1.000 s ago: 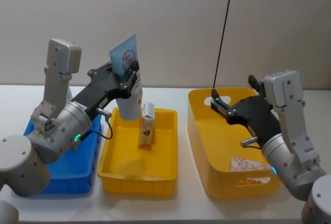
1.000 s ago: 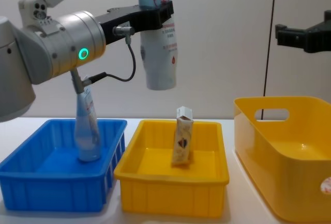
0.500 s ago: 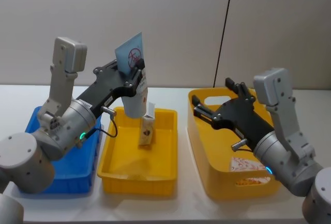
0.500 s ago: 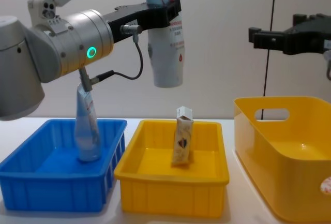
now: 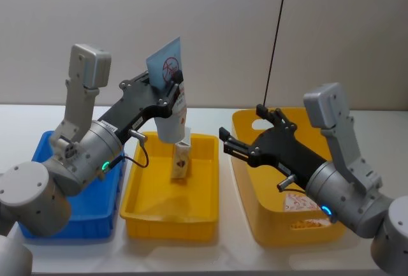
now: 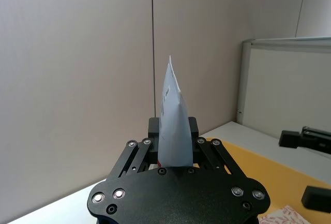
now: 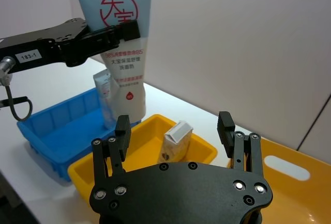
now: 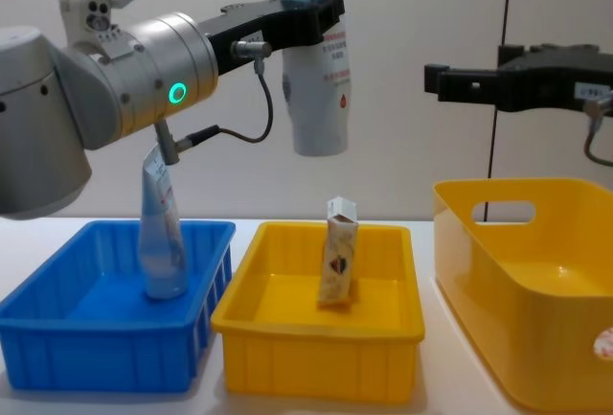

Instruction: Bimanual collaborative sorting of washing and personal care products

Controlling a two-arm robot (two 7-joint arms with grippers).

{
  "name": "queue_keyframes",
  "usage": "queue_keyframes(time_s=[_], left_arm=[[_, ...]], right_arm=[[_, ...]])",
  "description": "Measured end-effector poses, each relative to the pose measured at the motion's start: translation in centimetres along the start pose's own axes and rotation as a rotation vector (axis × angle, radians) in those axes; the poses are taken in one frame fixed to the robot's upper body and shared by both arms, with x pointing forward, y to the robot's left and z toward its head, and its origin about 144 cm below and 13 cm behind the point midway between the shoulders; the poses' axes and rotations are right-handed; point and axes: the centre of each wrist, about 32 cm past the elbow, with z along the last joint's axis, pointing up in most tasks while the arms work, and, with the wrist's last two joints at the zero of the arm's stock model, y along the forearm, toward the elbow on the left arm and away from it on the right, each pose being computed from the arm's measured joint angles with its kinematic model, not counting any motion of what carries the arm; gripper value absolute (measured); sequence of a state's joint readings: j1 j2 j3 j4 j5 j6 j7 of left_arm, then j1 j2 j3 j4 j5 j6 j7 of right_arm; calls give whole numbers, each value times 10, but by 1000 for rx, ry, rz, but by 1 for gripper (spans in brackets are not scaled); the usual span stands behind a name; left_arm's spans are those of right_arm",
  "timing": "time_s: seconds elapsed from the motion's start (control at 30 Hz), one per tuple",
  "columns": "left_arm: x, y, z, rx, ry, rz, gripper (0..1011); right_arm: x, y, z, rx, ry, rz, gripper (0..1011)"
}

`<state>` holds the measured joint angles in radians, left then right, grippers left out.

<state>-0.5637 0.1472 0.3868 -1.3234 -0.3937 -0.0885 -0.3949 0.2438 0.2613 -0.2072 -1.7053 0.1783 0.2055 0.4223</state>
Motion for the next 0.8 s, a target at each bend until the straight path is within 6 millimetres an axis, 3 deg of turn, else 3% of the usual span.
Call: queue_keyframes(time_s=[0.8], left_arm=[[-10, 1, 9, -34, -7, -45, 270]], right_arm=[[14, 26, -1, 17, 24, 99, 1004]])
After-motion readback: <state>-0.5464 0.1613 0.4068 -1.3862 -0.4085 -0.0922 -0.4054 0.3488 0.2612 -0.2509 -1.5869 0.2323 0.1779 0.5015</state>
